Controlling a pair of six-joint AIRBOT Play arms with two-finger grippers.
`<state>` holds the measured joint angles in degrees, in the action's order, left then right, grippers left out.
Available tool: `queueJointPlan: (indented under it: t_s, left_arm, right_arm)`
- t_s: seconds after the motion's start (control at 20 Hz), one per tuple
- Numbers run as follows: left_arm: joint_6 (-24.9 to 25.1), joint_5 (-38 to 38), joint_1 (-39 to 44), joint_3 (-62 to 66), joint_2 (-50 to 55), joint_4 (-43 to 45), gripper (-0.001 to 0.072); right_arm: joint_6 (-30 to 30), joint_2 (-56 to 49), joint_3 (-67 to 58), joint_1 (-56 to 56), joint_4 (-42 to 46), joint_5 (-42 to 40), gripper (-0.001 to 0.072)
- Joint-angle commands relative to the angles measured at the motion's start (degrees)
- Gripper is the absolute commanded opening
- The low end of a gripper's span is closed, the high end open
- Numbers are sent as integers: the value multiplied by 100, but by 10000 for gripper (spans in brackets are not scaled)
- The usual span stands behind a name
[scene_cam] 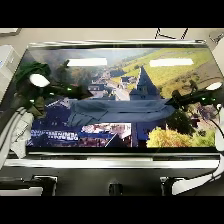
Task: Fold the clothes and pants, and hang the long-sleeved shirts on hangers.
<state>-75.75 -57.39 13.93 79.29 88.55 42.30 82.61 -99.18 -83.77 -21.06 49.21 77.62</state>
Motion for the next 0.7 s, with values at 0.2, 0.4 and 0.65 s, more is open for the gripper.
queueJointPlan:
  t_s: [0.2,0.4,0.65]
  left_arm:
    - [-1132,1674,1698,-55,1526,-990,21]
    - [-1128,3042,2441,-31,2083,-2981,21]
    - [-1128,3495,3512,813,2826,-4640,21]
  right_arm:
    - [188,2271,-7,629,-763,822,37]
    - [743,3084,-7,1276,-763,778,38]
    - [979,3237,-2,1832,-658,273,38]
